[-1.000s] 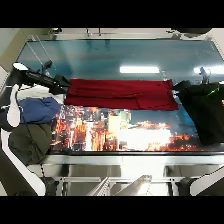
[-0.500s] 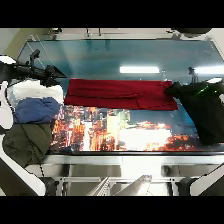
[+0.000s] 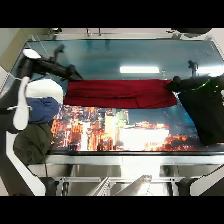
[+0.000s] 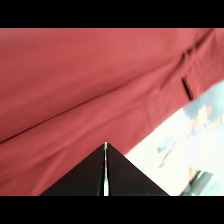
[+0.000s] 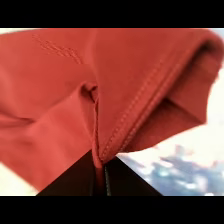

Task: Fold the shirts.

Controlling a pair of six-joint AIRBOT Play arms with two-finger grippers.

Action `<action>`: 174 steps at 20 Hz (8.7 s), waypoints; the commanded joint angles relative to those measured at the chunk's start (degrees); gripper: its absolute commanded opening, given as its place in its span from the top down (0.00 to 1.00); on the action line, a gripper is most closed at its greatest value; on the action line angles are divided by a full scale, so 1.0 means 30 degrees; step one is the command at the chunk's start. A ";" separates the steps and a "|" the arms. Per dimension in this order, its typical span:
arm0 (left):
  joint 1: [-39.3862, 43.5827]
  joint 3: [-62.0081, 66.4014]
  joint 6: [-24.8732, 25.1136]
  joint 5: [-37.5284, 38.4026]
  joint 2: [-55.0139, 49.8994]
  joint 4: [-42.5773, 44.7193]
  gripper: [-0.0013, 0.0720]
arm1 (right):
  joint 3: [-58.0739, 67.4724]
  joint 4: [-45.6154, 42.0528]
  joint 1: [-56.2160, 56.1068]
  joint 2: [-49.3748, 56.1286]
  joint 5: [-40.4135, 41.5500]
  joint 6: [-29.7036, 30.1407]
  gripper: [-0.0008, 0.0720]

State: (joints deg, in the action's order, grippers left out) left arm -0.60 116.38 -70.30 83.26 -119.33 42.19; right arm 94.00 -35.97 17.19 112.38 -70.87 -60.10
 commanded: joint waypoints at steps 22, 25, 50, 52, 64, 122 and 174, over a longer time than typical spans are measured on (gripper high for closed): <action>0.7941 0.0080 -0.1246 -0.3891 -0.1180 -0.2062 0.97 | 0.4860 0.2841 -0.7817 -0.3038 -0.3468 -0.6003 0.96; 0.4175 0.0080 -0.1275 0.1319 0.1457 -0.2033 0.98 | 0.4860 0.2841 -0.9107 -0.2106 -0.1399 -0.5996 0.96; -0.4626 -0.5850 0.0721 0.3963 0.8262 -0.2055 0.98 | 0.4670 0.0007 -0.7730 -0.0386 0.0794 -0.6295 0.96; -0.4962 -0.7453 0.0962 0.3752 0.9289 -0.2062 0.98 | 0.4138 -0.2506 -0.6550 -0.0386 -0.0364 -0.7686 0.96; -0.6200 -1.1402 0.1654 0.1362 1.1737 -0.2076 0.98 | 0.2696 -0.0437 -0.8072 0.3286 0.2142 -0.6878 0.02; -0.6178 -1.1409 0.2302 0.1231 1.1723 -0.2062 0.98 | -0.7781 -2.1791 0.4277 -0.9952 -0.7060 -2.6695 0.95; -0.6353 -2.7948 0.2419 0.1035 2.6374 -0.4437 0.98 | -1.0258 -0.5785 -0.7657 -1.5293 0.1042 -0.9704 0.96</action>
State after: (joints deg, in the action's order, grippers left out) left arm -18.46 34.15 -62.89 86.87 -43.16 28.93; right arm 63.72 -53.89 -5.58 66.74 -67.59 -89.43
